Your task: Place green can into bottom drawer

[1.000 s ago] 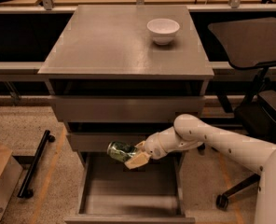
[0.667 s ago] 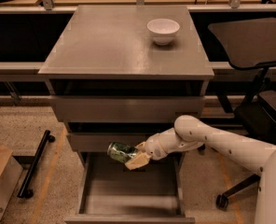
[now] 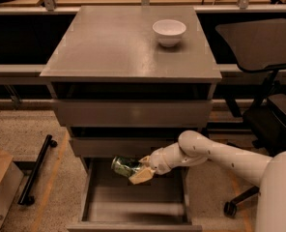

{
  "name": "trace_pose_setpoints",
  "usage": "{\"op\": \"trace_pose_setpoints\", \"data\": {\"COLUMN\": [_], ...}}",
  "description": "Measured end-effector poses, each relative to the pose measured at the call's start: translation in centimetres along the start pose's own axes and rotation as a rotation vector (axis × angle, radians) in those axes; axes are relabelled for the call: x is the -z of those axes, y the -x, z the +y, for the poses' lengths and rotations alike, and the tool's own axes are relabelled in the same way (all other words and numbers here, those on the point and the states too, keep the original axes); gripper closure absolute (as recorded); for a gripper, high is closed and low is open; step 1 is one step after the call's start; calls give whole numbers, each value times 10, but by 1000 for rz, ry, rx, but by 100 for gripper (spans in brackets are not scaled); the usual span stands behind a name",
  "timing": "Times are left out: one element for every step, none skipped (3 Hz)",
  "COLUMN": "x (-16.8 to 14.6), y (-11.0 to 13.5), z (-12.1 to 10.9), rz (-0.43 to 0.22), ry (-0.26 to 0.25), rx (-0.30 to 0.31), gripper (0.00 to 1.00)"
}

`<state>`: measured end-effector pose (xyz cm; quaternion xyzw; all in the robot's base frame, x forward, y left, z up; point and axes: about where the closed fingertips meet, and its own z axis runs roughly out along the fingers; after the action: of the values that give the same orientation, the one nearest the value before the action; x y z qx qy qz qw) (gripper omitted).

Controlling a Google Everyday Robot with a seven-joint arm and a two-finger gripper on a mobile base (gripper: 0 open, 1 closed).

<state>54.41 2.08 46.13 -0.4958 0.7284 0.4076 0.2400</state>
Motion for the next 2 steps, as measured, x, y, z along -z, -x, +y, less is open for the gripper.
{"op": "trace_pose_setpoints", "data": {"x": [-23,-44], "y": [-39,-78], "z": [-17,-33], "rz": [-6,-32], "ry": [11,28], "rx": [-56,-127], "gripper": [100,100]}}
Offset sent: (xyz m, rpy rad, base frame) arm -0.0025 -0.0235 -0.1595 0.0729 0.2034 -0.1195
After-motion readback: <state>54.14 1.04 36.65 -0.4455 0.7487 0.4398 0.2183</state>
